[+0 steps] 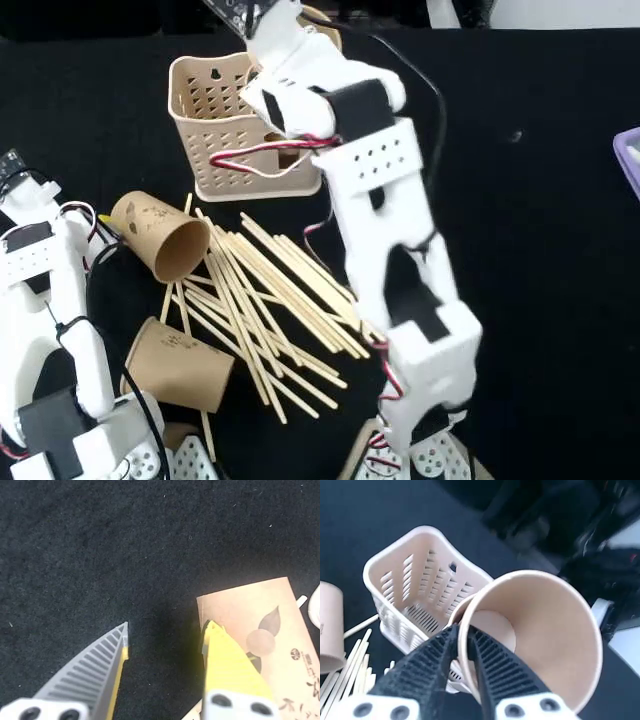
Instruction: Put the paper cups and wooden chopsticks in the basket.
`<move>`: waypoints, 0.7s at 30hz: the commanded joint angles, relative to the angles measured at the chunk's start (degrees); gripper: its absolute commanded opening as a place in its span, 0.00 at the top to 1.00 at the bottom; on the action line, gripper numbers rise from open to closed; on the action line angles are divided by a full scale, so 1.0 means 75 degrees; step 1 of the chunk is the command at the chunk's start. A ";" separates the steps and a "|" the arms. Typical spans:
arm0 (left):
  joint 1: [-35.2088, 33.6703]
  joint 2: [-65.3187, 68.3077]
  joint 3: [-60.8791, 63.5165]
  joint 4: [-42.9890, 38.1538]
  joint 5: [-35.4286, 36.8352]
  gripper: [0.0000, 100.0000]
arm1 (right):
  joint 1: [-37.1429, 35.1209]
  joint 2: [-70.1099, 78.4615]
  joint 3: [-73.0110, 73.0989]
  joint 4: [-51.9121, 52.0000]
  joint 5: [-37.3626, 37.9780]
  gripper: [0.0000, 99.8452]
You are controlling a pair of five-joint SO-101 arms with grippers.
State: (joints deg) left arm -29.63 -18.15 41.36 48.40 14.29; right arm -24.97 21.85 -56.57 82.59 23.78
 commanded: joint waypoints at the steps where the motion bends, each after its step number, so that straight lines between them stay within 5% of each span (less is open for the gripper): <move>1: -0.0029 -0.0059 -0.0076 -0.0059 -0.0023 0.76 | -0.0117 0.0088 -0.1623 0.0856 -0.0094 0.79; 4: -0.0064 -0.0070 -0.0076 -0.0082 -0.0023 0.76 | -0.0117 0.0088 -0.2796 0.1676 -0.0105 0.68; 9: -0.0076 -0.0082 -0.0100 -0.0059 -0.0023 0.76 | -0.0141 -0.0006 -0.3851 0.2485 -0.0129 0.76; 15: 0.0018 -0.0141 -0.0147 0.0082 -0.0457 0.76 | -0.0527 -0.1213 -0.2936 0.2497 -0.0129 0.80; 21: 0.0123 -0.0152 -0.2163 0.2614 -0.2344 0.76 | -0.0340 -0.3546 -0.0592 0.2497 -0.0094 0.80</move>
State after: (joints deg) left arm -29.63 -18.15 38.64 54.73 5.85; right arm -27.96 5.32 -69.67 99.38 23.34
